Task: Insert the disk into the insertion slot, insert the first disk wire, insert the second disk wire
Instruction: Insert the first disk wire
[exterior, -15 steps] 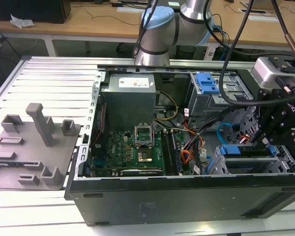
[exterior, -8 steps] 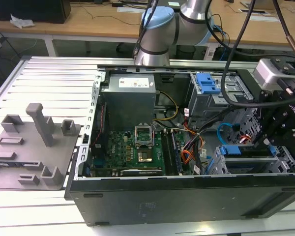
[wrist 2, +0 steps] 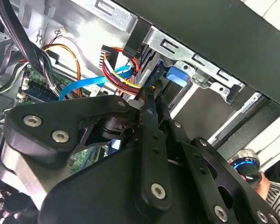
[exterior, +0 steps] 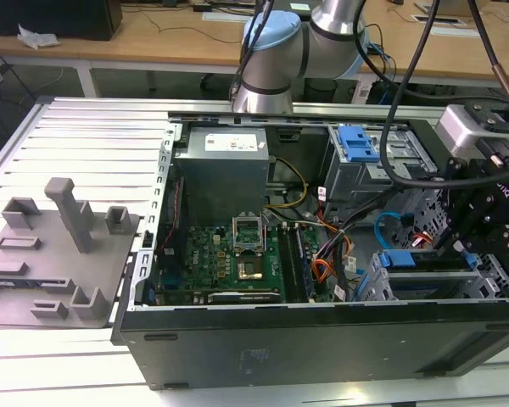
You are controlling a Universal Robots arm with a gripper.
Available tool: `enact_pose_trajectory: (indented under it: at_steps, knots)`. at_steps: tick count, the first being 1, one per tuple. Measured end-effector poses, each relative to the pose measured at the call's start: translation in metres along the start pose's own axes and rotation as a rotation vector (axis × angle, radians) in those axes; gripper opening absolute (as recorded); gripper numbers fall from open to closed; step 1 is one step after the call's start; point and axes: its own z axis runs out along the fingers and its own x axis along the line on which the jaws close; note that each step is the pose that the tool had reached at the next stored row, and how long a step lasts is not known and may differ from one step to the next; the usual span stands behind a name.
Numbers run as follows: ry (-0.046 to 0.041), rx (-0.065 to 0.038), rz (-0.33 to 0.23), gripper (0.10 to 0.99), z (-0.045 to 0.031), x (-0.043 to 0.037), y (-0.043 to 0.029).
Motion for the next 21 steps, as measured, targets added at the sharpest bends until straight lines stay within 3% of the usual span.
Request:
enact_pose_trajectory:
  at_steps: [4, 5, 8, 14, 21]
  knots:
    - [-0.0001, 0.0, 0.0, 0.176, 0.0004, 0.0, 0.0]
    - [0.0005, 0.0, 0.0, 0.239, 0.0002, 0.0, 0.0]
    - [0.0011, 0.0, 0.0, 0.239, -0.0018, 0.0, 0.0001]
    - [0.0009, 0.0, 0.0, 0.239, -0.0301, 0.0002, 0.0014]
    - [0.0009, 0.0, 0.0, 0.239, -0.0321, 0.0002, 0.0015]
